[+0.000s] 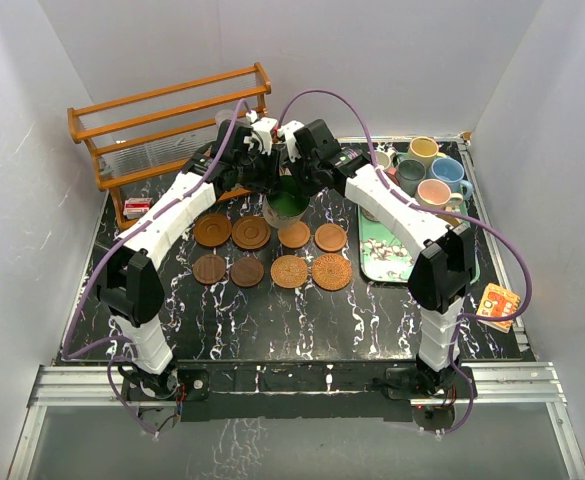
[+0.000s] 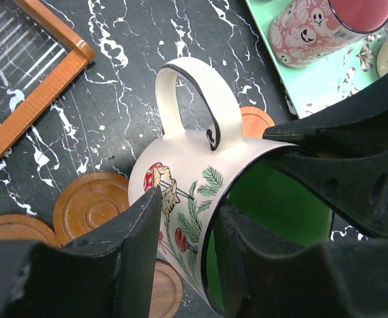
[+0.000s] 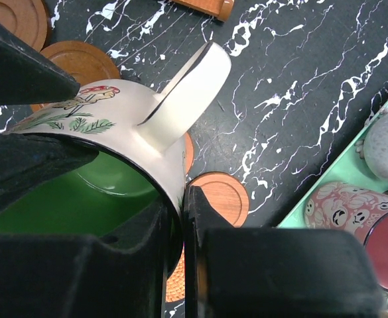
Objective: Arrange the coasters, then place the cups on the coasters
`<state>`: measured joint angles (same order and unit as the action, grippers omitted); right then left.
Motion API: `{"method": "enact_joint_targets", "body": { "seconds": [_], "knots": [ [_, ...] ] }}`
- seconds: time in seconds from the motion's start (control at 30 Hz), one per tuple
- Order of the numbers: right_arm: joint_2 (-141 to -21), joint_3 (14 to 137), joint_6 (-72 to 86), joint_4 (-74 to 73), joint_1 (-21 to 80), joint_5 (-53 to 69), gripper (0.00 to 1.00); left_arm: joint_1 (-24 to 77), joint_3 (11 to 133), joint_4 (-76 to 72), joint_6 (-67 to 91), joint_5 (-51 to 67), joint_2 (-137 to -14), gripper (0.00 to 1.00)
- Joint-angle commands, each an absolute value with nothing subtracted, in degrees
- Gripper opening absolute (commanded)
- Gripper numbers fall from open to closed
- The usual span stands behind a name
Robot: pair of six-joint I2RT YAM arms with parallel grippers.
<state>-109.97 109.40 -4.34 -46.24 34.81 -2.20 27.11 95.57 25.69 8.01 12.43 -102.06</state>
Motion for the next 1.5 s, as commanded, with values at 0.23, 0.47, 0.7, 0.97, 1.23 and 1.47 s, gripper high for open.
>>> {"method": "enact_joint_targets", "body": {
  "seconds": [0.23, 0.47, 0.7, 0.97, 1.23, 1.47],
  "knots": [
    [-107.58, 115.14, -2.46, -38.05, 34.80, 2.46, 0.00, 27.31, 94.42, 25.65, 4.35, 14.61, -98.81, 0.12],
    [-107.58, 115.00, -2.37, -38.15, 34.79, 0.93, 0.05, 27.18, 96.75, 26.73, 2.64, 12.64, -98.66, 0.00],
    [-108.05, 116.38, -1.85, -38.06, 34.80, 0.22, 0.19, 24.95, 98.23, 26.14, 3.36, 9.65, -98.04, 0.00],
    [-110.87, 120.54, -0.71, -38.50, 34.73, 2.48, 0.34, 23.92, 99.06, 25.55, 3.50, 9.27, -98.07, 0.00],
    [-111.18, 120.30, -0.03, -36.23, 34.32, 3.60, 0.48, 23.24, 97.80, 25.81, 3.89, 6.00, -97.09, 0.00],
    [-110.09, 116.69, -0.28, -34.35, 33.31, 3.95, 0.51, 21.62, 93.60, 25.49, 7.80, 0.97, -94.61, 0.00]
  ]
}}
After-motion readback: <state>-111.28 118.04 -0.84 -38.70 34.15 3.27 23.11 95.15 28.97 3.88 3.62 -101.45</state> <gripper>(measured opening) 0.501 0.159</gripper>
